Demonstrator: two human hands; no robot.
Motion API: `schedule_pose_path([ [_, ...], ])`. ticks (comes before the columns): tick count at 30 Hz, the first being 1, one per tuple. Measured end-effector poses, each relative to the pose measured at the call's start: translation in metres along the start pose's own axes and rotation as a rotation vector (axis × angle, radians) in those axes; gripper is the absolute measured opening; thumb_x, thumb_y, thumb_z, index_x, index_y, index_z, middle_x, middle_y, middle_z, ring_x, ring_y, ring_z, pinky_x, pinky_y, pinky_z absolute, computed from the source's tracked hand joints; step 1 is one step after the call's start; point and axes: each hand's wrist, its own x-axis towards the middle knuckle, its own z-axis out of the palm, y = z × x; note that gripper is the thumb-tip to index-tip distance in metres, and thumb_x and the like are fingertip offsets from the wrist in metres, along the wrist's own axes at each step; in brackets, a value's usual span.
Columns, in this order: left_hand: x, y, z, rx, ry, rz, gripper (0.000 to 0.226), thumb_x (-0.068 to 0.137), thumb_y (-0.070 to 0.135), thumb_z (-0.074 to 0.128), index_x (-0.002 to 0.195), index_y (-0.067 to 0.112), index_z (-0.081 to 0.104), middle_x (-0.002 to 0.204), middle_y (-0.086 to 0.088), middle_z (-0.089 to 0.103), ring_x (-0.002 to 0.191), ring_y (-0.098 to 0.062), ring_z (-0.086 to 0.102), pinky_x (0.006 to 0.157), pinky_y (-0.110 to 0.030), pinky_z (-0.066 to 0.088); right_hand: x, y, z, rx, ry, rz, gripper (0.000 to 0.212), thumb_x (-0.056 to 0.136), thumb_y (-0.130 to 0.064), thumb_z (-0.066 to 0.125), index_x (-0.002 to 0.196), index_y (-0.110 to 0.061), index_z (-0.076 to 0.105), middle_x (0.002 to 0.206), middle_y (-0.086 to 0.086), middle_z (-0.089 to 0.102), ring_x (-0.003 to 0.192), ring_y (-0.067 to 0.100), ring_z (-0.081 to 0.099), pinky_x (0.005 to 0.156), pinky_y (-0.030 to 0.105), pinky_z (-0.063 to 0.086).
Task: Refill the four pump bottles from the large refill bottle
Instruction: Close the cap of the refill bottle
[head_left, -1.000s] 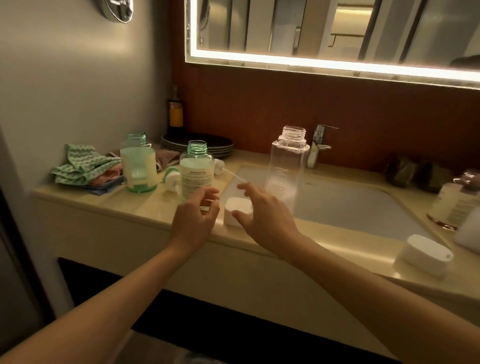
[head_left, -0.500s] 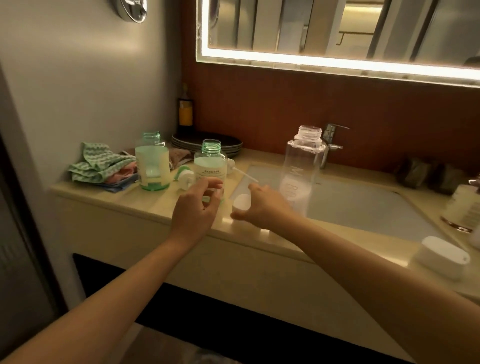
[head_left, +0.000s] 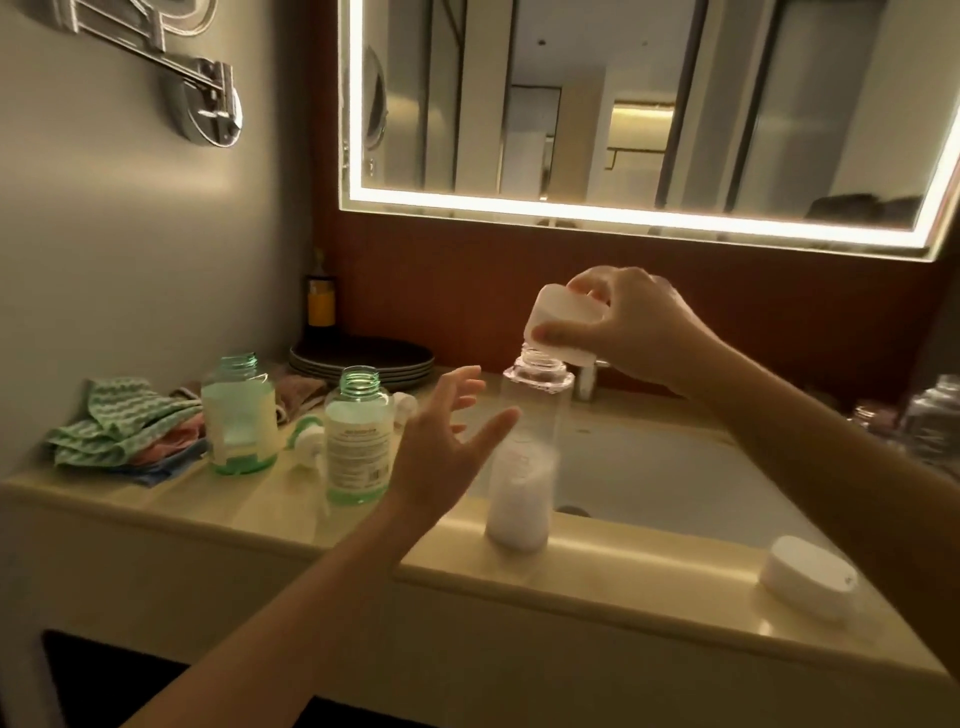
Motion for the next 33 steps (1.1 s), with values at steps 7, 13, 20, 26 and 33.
schedule_pose_path([
  [7, 0.011, 0.011, 0.037, -0.062, -0.153, -0.235, 0.109, 0.050, 0.067, 0.066, 0.140, 0.020, 0.027, 0.143, -0.006, 0.041, 0.127, -0.021, 0.043, 0.101, -0.036, 0.041, 0.021, 0.019, 0.007, 0.069, -0.157, 0.037, 0.060, 0.069, -0.050, 0.072, 0.115, -0.013, 0.060, 0.101, -0.001, 0.061, 0.097, 0.018, 0.055, 0.082, 0.030, 0.049],
  [13, 0.011, 0.006, 0.055, 0.074, -0.038, -0.193, 0.082, 0.069, 0.041, 0.076, 0.136, 0.016, 0.036, 0.128, -0.001, 0.055, 0.112, -0.017, 0.055, 0.089, -0.026, 0.045, 0.036, 0.018, 0.011, 0.052, -0.275, 0.011, 0.057, 0.070, -0.045, 0.073, 0.116, -0.014, 0.059, 0.106, -0.002, 0.057, 0.095, 0.015, 0.053, 0.077, 0.026, 0.049],
  [20, 0.010, -0.001, 0.058, 0.101, 0.011, -0.155, 0.080, 0.068, 0.043, 0.077, 0.134, 0.017, 0.039, 0.125, 0.000, 0.058, 0.109, -0.016, 0.057, 0.090, -0.029, 0.049, 0.037, 0.020, 0.023, 0.029, -0.265, 0.004, 0.059, 0.073, -0.048, 0.070, 0.118, -0.014, 0.055, 0.105, 0.000, 0.057, 0.093, 0.016, 0.054, 0.076, 0.026, 0.051],
  [26, 0.010, -0.001, 0.057, 0.099, 0.003, -0.151, 0.080, 0.067, 0.043, 0.077, 0.133, 0.018, 0.040, 0.125, 0.000, 0.058, 0.108, -0.017, 0.058, 0.089, -0.029, 0.050, 0.038, 0.019, 0.022, -0.148, -0.257, -0.076, 0.067, 0.074, -0.063, 0.059, 0.120, -0.015, 0.051, 0.114, 0.001, 0.058, 0.093, 0.014, 0.051, 0.075, 0.024, 0.045],
  [33, 0.010, 0.000, 0.056, 0.101, 0.000, -0.149, 0.081, 0.068, 0.043, 0.077, 0.134, 0.016, 0.040, 0.126, -0.001, 0.058, 0.109, -0.017, 0.058, 0.085, -0.023, 0.047, 0.044, 0.017, 0.011, -0.064, -0.408, -0.086, 0.054, 0.082, -0.043, 0.062, 0.128, -0.018, 0.051, 0.122, 0.000, 0.053, 0.099, 0.014, 0.048, 0.075, 0.022, 0.045],
])
